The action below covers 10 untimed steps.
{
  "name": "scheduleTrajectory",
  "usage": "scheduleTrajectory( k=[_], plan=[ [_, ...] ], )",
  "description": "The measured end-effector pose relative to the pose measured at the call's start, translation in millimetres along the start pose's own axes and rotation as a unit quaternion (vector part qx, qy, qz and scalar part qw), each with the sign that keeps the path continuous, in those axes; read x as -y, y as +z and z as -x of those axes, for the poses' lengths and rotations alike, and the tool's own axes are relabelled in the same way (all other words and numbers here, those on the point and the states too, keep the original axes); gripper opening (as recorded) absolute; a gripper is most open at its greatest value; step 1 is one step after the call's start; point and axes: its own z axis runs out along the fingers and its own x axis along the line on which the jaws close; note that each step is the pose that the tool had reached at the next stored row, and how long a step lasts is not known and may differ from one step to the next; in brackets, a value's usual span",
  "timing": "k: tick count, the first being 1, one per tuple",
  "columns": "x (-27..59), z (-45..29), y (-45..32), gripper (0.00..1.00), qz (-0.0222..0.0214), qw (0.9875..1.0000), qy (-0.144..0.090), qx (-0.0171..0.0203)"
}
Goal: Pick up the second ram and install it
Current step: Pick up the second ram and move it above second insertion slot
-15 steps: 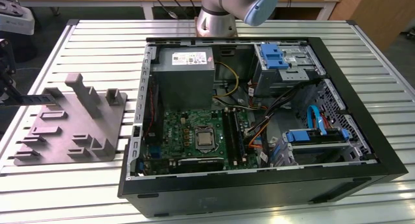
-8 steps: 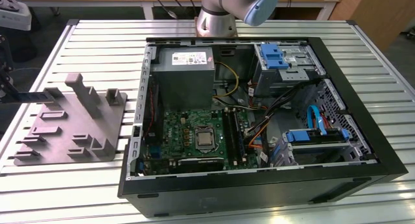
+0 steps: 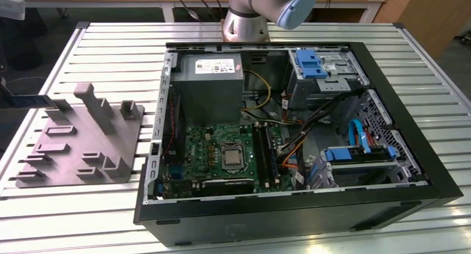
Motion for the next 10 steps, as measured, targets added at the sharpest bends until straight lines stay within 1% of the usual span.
scheduleTrajectory(
  k=[10],
  plan=[
    [-0.4, 0.0, -12.1, 0.14, 0.0001, 1.0, 0.0, 0.0016]
  ],
)
